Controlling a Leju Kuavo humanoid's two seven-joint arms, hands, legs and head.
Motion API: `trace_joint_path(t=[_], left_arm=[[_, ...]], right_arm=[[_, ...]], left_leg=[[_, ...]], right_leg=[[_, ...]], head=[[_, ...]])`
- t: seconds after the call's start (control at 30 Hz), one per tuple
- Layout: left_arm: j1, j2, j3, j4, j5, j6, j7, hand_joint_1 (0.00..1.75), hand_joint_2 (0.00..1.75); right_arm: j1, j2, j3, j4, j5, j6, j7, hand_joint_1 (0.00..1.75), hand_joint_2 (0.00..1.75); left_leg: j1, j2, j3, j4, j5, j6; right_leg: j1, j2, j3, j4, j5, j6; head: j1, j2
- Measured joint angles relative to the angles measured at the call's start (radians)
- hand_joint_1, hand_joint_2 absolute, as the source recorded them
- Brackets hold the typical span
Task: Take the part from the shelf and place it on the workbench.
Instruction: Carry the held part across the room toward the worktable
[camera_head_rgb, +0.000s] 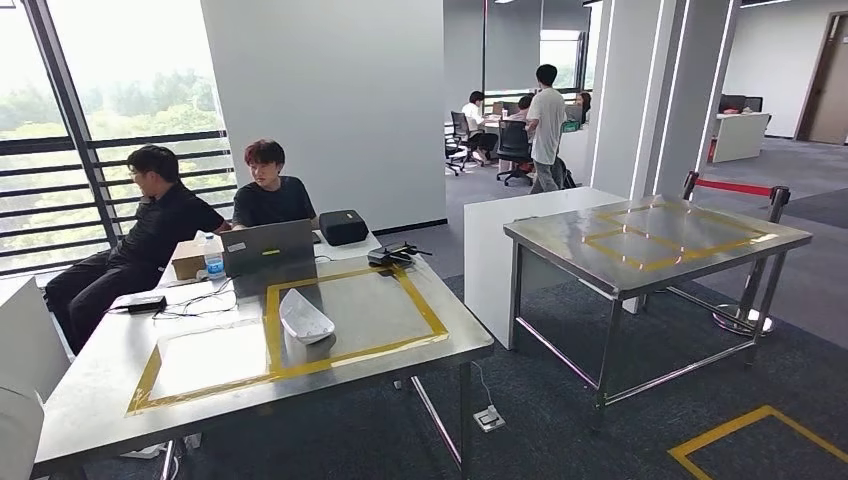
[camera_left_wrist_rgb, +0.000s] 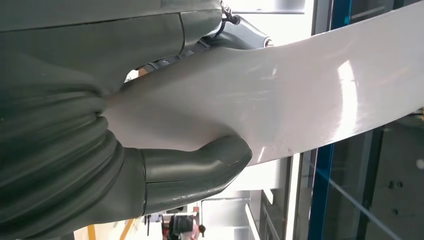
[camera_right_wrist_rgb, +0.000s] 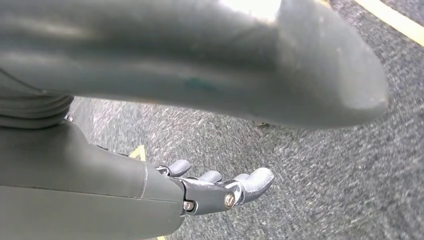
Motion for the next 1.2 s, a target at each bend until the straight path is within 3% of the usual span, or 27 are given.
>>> trace_joint_path(t=[0.03, 0.1, 0.13, 0.17, 0.23, 0.27, 0.33, 0.37, 0.4, 0.47, 0.5, 0.53, 0.57, 0.63, 0.67, 0.7, 0.83, 0.9, 0.97, 1.07, 1.1, 1.13, 1.2], left_arm=[[0.000, 0.000, 0.000, 0.000, 0.000, 0.000, 0.000, 1.75, 1.75], [-0.001, 0.001, 0.000, 0.000, 0.000, 0.000, 0.000, 1.75, 1.75], [-0.002, 0.001, 0.000, 0.000, 0.000, 0.000, 0.000, 1.75, 1.75], [-0.002, 0.001, 0.000, 0.000, 0.000, 0.000, -0.001, 1.75, 1.75], [-0.002, 0.003, -0.001, -0.001, -0.003, 0.001, -0.002, 1.75, 1.75], [-0.002, 0.005, -0.001, -0.002, -0.005, 0.003, -0.003, 1.75, 1.75], [-0.003, 0.007, 0.000, -0.005, -0.010, 0.008, -0.004, 1.75, 1.75], [-0.003, 0.007, 0.000, -0.006, -0.011, 0.010, -0.005, 1.75, 1.75], [-0.003, 0.007, 0.000, -0.006, -0.011, 0.013, -0.005, 1.75, 1.75], [-0.002, 0.007, 0.000, -0.006, -0.011, 0.018, -0.005, 1.75, 1.75], [-0.002, 0.007, 0.000, -0.006, -0.011, 0.021, -0.005, 1.75, 1.75], [-0.003, 0.007, 0.000, -0.006, -0.010, 0.026, -0.002, 1.75, 1.75], [-0.003, 0.007, 0.000, -0.006, -0.010, 0.031, 0.003, 1.75, 1.75], [-0.004, 0.008, 0.000, -0.008, -0.010, 0.041, 0.012, 1.75, 1.75], [-0.005, 0.009, 0.000, -0.010, -0.010, 0.046, 0.015, 1.75, 1.75], [-0.005, 0.011, 0.000, -0.012, -0.010, 0.049, 0.017, 1.75, 1.75], [-0.003, 0.021, 0.000, -0.020, -0.003, 0.058, 0.018, 1.75, 1.75], [-0.003, 0.027, -0.001, -0.027, 0.001, 0.060, 0.016, 1.75, 1.75], [-0.005, 0.029, -0.001, -0.030, 0.002, 0.061, 0.014, 1.75, 1.75], [-0.002, 0.026, -0.002, -0.027, 0.003, 0.063, 0.014, 1.75, 1.75], [0.001, 0.025, -0.003, -0.025, 0.003, 0.063, 0.014, 1.75, 1.75], [0.002, 0.024, -0.003, -0.024, 0.003, 0.063, 0.014, 1.75, 1.75], [0.006, 0.024, -0.003, -0.022, 0.003, 0.063, 0.012, 1.75, 1.75]], right_arm=[[-0.001, 0.000, 0.000, 0.000, 0.000, 0.000, 0.000, 0.00, 0.00], [-0.003, 0.000, 0.000, 0.000, -0.001, 0.000, 0.000, 0.00, 0.00], [-0.004, 0.000, 0.000, 0.000, -0.001, 0.000, -0.001, 0.00, 0.00], [-0.004, 0.000, -0.001, 0.000, -0.002, 0.000, -0.002, 0.00, 0.00], [-0.005, 0.000, -0.001, 0.000, -0.002, 0.001, -0.006, 0.00, 0.00], [-0.006, 0.000, -0.002, 0.000, 0.000, 0.002, -0.006, 0.00, 0.00], [-0.006, 0.000, -0.002, 0.000, 0.002, 0.004, -0.010, 0.00, 0.00], [-0.006, -0.001, -0.002, 0.000, 0.003, 0.005, -0.013, 0.00, 0.00], [-0.004, -0.001, -0.002, 0.000, 0.003, 0.006, -0.017, 0.00, 0.00], [0.000, -0.002, -0.002, 0.000, 0.006, 0.009, -0.024, 0.00, 0.00], [0.001, -0.004, -0.002, 0.000, 0.007, 0.008, -0.026, 0.00, 0.00], [0.001, -0.006, -0.002, 0.000, 0.008, 0.004, -0.031, 0.00, 0.00], [-0.001, -0.007, -0.002, 0.000, 0.007, -0.004, -0.037, 0.00, 0.00], [-0.007, -0.009, -0.004, 0.000, 0.004, -0.023, -0.051, 0.00, 0.00], [-0.010, -0.009, -0.004, 0.000, 0.002, -0.031, -0.054, 0.00, 0.00], [-0.013, -0.009, -0.005, 0.000, 0.002, -0.037, -0.054, 0.00, 0.00], [-0.014, -0.010, -0.007, 0.000, 0.000, -0.050, -0.044, 0.00, 0.00], [-0.015, -0.010, -0.008, 0.000, 0.000, -0.051, -0.042, 0.00, 0.00], [-0.015, -0.009, -0.008, 0.000, 0.000, -0.051, -0.040, 0.00, 0.00], [-0.016, -0.008, -0.008, 0.000, 0.000, -0.050, -0.042, 0.00, 0.00], [-0.015, -0.008, -0.008, 0.000, 0.001, -0.050, -0.043, 0.00, 0.00], [-0.014, -0.010, -0.008, 0.000, 0.002, -0.050, -0.044, 0.00, 0.00], [-0.013, -0.012, -0.008, 0.000, 0.004, -0.050, -0.048, 0.00, 0.00]], left_leg=[[-0.001, 0.007, 0.032, -0.052, 0.027, 0.003], [-0.009, 0.054, 0.113, -0.190, 0.072, 0.016], [-0.014, 0.073, 0.137, -0.233, 0.081, 0.024], [-0.018, 0.086, 0.147, -0.255, 0.082, 0.031], [-0.019, 0.066, 0.142, -0.259, 0.086, 0.042], [-0.016, 0.053, 0.142, -0.263, 0.089, 0.046], [-0.007, 0.029, 0.144, -0.270, 0.098, 0.058], [-0.005, 0.018, 0.143, -0.271, 0.101, 0.062], [-0.005, 0.006, 0.139, -0.271, 0.104, 0.064], [-0.004, -0.021, 0.133, -0.268, 0.106, 0.064], [-0.003, -0.033, 0.131, -0.265, 0.106, 0.063], [-0.002, -0.044, 0.130, -0.262, 0.106, 0.061], [0.000, -0.053, 0.129, -0.259, 0.105, 0.058], [0.000, -0.067, 0.127, -0.252, 0.103, 0.046], [-0.001, -0.070, 0.125, -0.250, 0.102, 0.040], [-0.002, -0.071, 0.123, -0.250, 0.101, 0.042], [-0.010, -0.067, 0.124, -0.263, 0.105, 0.064], [-0.011, -0.064, 0.153, -0.313, 0.124, 0.072], [-0.001, -0.059, 0.191, -0.375, 0.153, 0.078], [0.017, -0.053, 0.201, -0.394, 0.163, 0.060], [0.024, -0.053, 0.198, -0.389, 0.159, 0.050], [0.033, -0.053, 0.196, -0.381, 0.153, 0.038], [0.055, -0.053, 0.185, -0.346, 0.132, 0.006]], right_leg=[[0.002, -0.014, 0.001, 0.001, -0.001, 0.000], [0.006, -0.038, 0.004, 0.005, -0.006, 0.003], [0.008, -0.048, 0.005, 0.006, -0.008, 0.007], [0.010, -0.058, 0.007, 0.007, -0.010, 0.011], [0.012, -0.079, 0.012, 0.004, -0.012, 0.021], [0.011, -0.072, 0.014, 0.007, -0.016, 0.027], [0.008, -0.014, -0.004, 0.058, -0.053, 0.040], [0.004, 0.022, -0.029, 0.114, -0.086, 0.045], [0.001, 0.043, -0.062, 0.181, -0.120, 0.047], [-0.004, 0.053, -0.109, 0.277, -0.148, 0.050], [-0.005, 0.054, -0.109, 0.275, -0.134, 0.051], [-0.008, 0.055, -0.090, 0.232, -0.101, 0.052], [-0.011, 0.058, -0.058, 0.162, -0.062, 0.052], [-0.012, 0.067, -0.008, 0.044, -0.015, 0.052], [-0.012, 0.071, 0.001, 0.017, -0.009, 0.050], [-0.010, 0.073, 0.000, 0.013, -0.009, 0.048], [-0.018, 0.073, 0.001, -0.002, 0.003, 0.048], [-0.019, 0.073, 0.013, -0.020, 0.012, 0.050], [-0.016, 0.071, 0.004, 0.008, -0.008, 0.052], [-0.028, 0.069, -0.082, 0.168, -0.087, 0.071], [-0.036, 0.069, -0.102, 0.199, -0.091, 0.082], [-0.044, 0.068, -0.102, 0.193, -0.076, 0.093], [-0.062, 0.066, -0.056, 0.096, -0.017, 0.121]], head=[[0.000, 0.000], [0.000, 0.000], [0.000, 0.000], [0.000, 0.000], [0.001, 0.000], [0.001, 0.000], [0.003, 0.000], [0.004, 0.000], [0.004, 0.000], [0.005, 0.000], [0.005, 0.000], [0.005, 0.000], [0.005, 0.000], [0.006, 0.000], [0.006, 0.000], [0.005, 0.000], [0.003, 0.000], [0.001, 0.000], [0.000, 0.000], [0.002, 0.000], [0.003, 0.000], [0.003, 0.000], [0.004, 0.000]])
